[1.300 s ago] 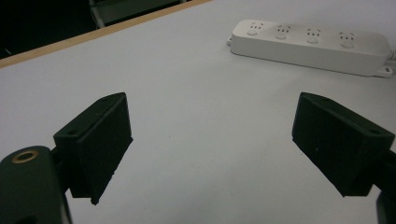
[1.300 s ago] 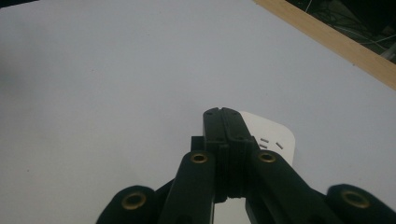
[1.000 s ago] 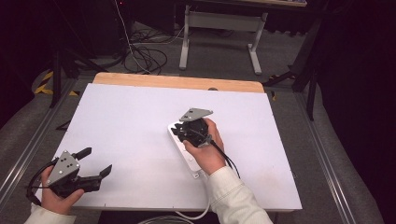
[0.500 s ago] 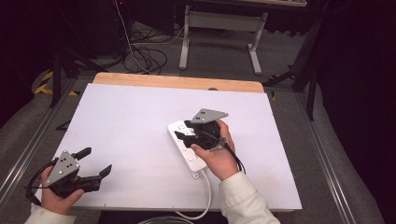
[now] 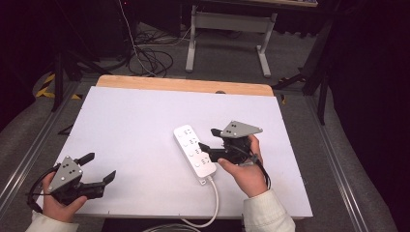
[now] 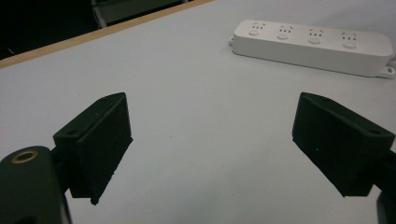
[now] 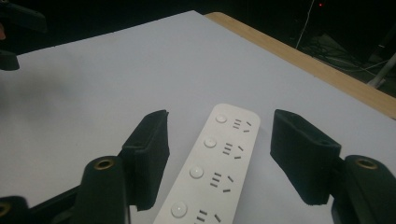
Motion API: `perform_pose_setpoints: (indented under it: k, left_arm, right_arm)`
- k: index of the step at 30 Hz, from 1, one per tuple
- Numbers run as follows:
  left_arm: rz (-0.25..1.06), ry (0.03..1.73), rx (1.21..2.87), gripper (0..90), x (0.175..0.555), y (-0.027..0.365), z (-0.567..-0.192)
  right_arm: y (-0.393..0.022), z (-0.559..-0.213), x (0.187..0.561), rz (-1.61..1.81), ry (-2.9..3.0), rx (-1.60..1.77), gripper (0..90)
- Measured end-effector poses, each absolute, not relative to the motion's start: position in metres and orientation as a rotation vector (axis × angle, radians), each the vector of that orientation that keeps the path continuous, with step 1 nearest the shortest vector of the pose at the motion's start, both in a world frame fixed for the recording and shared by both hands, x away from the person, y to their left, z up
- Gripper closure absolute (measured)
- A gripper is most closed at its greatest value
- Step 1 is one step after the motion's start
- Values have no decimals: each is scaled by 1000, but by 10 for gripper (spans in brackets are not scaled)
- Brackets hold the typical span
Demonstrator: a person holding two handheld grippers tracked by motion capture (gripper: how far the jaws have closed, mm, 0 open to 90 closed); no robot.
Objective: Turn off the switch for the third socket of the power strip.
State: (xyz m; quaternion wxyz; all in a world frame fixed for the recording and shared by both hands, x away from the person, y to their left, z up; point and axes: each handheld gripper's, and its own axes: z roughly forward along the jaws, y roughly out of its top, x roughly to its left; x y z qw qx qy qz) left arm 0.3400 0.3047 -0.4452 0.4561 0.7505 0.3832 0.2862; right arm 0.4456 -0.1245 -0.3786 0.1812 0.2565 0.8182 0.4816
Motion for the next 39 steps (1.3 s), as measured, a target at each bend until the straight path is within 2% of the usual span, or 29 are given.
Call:
perform_pose_setpoints:
  k: [5, 11, 15, 17, 39]
  left_arm:
    - [710, 943, 1849, 120, 340, 305, -445]
    - [710, 940, 1851, 119, 340, 305, -445]
    - [709, 940, 1850, 119, 340, 304, -445]
    - [713, 938, 1853, 119, 340, 305, -445]
    - [700, 926, 1864, 117, 340, 305, -445]
  right_arm:
    - [-143, -385, 437, 1404, 2284, 751, 354]
    - [-167, -391, 425, 1467, 2276, 801, 394]
    - [-179, -398, 420, 1495, 2262, 825, 344]
    - [-184, -402, 419, 1496, 2303, 846, 266]
    - [-211, -459, 407, 1444, 2357, 889, 206]
